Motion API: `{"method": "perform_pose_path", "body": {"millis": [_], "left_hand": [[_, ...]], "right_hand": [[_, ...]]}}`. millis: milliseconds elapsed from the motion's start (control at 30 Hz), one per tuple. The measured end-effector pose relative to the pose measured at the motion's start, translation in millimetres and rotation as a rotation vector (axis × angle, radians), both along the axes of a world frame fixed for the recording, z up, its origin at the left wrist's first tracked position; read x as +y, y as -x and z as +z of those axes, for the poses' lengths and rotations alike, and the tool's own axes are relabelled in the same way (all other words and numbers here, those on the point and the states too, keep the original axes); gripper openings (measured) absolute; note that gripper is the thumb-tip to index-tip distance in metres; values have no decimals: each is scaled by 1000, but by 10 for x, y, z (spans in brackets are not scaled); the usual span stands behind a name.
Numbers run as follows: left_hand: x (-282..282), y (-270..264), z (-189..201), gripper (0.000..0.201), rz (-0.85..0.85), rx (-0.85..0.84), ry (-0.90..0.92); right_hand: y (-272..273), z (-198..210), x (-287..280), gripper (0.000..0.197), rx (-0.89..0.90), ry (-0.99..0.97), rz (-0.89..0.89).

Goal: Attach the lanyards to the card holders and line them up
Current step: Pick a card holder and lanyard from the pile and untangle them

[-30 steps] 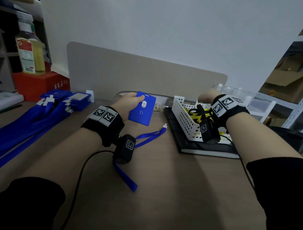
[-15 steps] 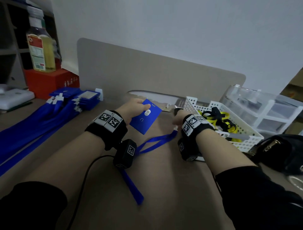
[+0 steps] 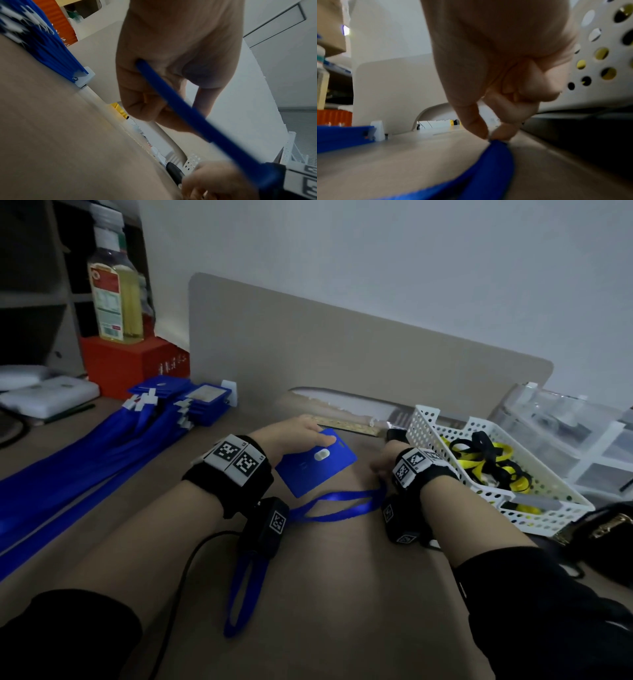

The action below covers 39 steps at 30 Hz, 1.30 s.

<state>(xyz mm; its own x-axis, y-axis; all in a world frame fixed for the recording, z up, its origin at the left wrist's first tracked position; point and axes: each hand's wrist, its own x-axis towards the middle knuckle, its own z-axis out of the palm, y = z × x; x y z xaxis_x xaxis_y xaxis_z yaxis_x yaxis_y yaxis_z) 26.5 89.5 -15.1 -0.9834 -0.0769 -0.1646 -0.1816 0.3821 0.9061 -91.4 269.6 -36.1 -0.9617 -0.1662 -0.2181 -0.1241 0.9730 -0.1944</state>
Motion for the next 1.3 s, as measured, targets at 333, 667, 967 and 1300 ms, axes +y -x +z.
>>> {"method": "perform_pose_path", "body": {"millis": [333, 667, 967, 1300], "left_hand": [[-17, -275, 34, 38, 176, 5, 6], [-197, -443, -43, 42, 210, -82, 96], [-218, -501, -80, 33, 140, -54, -325], [-185, -496, -107, 35, 96, -46, -439]], "right_hand": [[-447, 154, -598, 20, -330, 836, 96], [-597, 64, -716, 8, -474, 1347, 141], [-647, -36, -690, 11, -544, 1489, 209], [-666, -126, -648, 12, -489, 1530, 203]]}}
